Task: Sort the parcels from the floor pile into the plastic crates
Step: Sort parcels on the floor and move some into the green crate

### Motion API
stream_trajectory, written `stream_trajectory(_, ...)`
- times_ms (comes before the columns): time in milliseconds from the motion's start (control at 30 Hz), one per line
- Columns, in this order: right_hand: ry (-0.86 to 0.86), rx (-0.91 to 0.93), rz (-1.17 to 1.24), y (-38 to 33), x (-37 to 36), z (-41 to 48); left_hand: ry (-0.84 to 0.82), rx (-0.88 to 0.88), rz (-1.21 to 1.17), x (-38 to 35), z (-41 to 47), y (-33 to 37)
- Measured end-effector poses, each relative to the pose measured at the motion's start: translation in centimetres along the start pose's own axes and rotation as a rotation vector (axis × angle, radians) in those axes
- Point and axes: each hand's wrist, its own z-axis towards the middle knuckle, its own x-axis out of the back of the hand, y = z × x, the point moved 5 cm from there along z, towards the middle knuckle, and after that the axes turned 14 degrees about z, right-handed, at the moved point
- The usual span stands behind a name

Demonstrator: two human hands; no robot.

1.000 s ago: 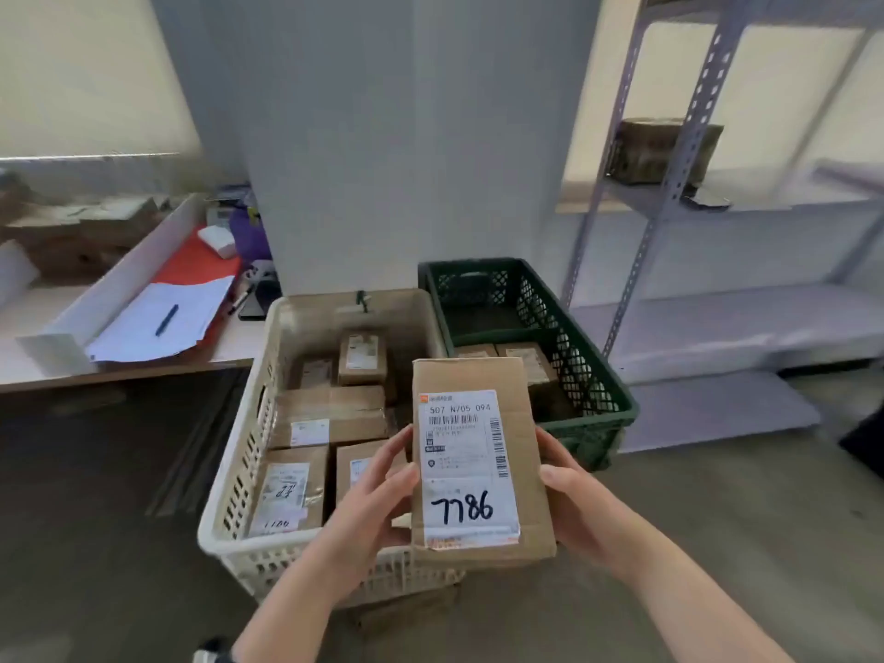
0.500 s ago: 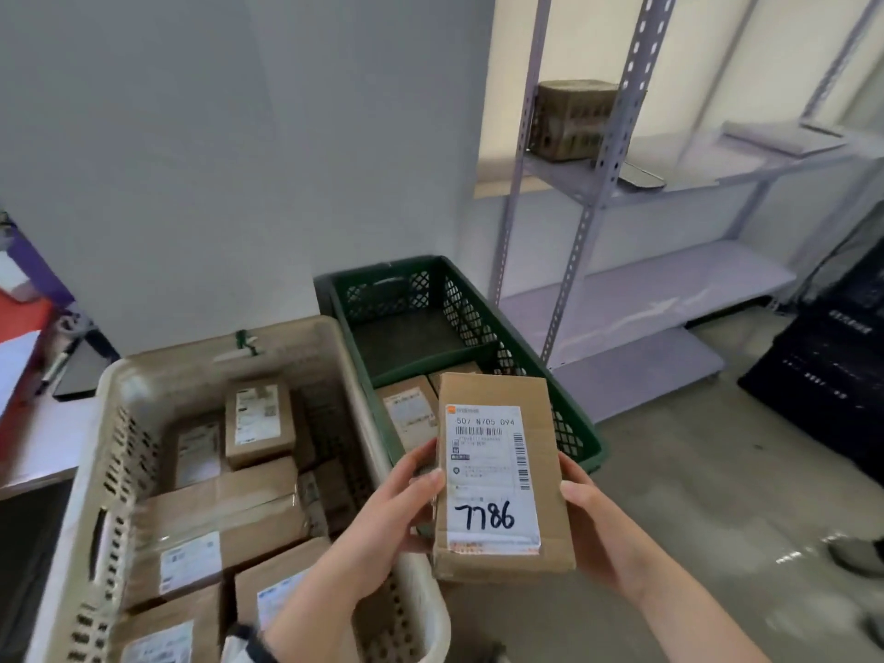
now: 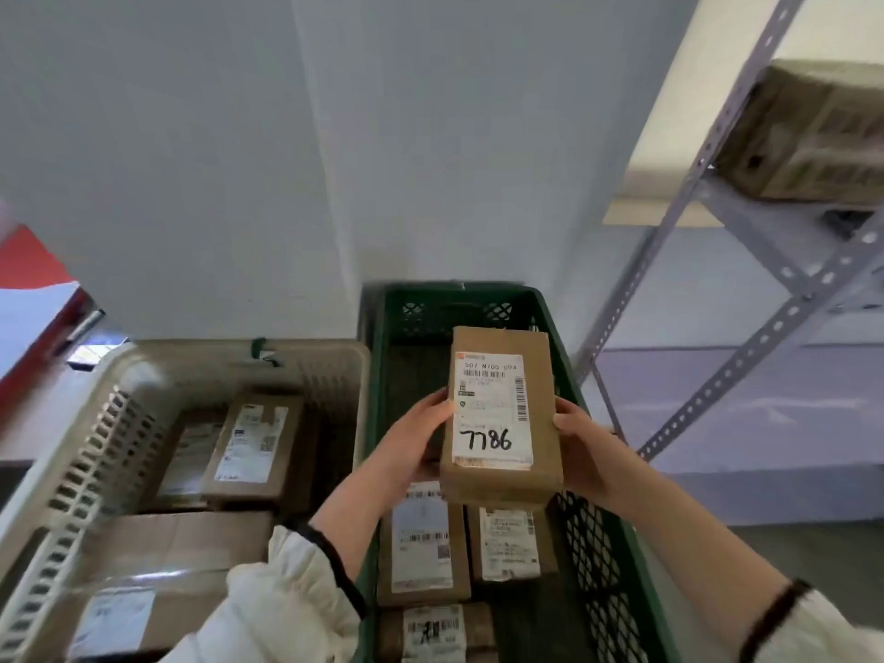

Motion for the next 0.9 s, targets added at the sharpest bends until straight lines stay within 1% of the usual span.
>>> stream_trajectory(67, -0.030, -0.049, -0.028, -1.1, -0.1, 4.6, 0.054, 0.018, -0.011, 1.6, 2.7, 0.6)
stream_trajectory(133, -0.021, -0.090, -0.031, -1.6, -0.2, 8.9, 0.123, 0.041, 0.022, 3.3, 5.2, 1.0)
stream_trajectory(233, 0.028, -0.138, -0.056, -1.2, 0.0, 14.0, 0.216, 0.124, 0.124, 5.4, 8.8, 0.6)
stream_trajectory(333, 0.057, -0.210, -0.037, -0.1, 0.6, 17.2, 0.242, 0.170, 0.272, 6.0, 12.1, 0.1)
stream_trajectory(467, 0.106, -0.249, 0.005, 1.3, 2.2, 19.9, 0.292, 0.237, 0.415, 5.8, 16.3, -1.9)
stream_trajectory(600, 0.209, -0.295, -0.067, 3.4, 3.9, 21.8, 0.340, 0.417, 0.554, 5.7, 18.9, -5.1)
stream_trajectory(667, 0.217, -0.338, -0.113, 4.5, 4.1, 22.4, 0.369, 0.505, 0.598, 5.7, 19.1, -6.1)
stream_trajectory(767, 0.201, -0.375, -0.150, 5.5, 3.9, 23.0, 0.398, 0.589, 0.684, 5.9, 18.8, -6.5)
stream_trajectory(833, 0.194, -0.385, -0.174, 5.9, 3.7, 23.1, 0.383, 0.625, 0.822, 6.0, 18.3, -6.1)
stream_trajectory(900, 0.186, -0.389, -0.196, 6.4, 3.5, 23.2, 0.352, 0.604, 0.958, 5.8, 18.2, -5.8)
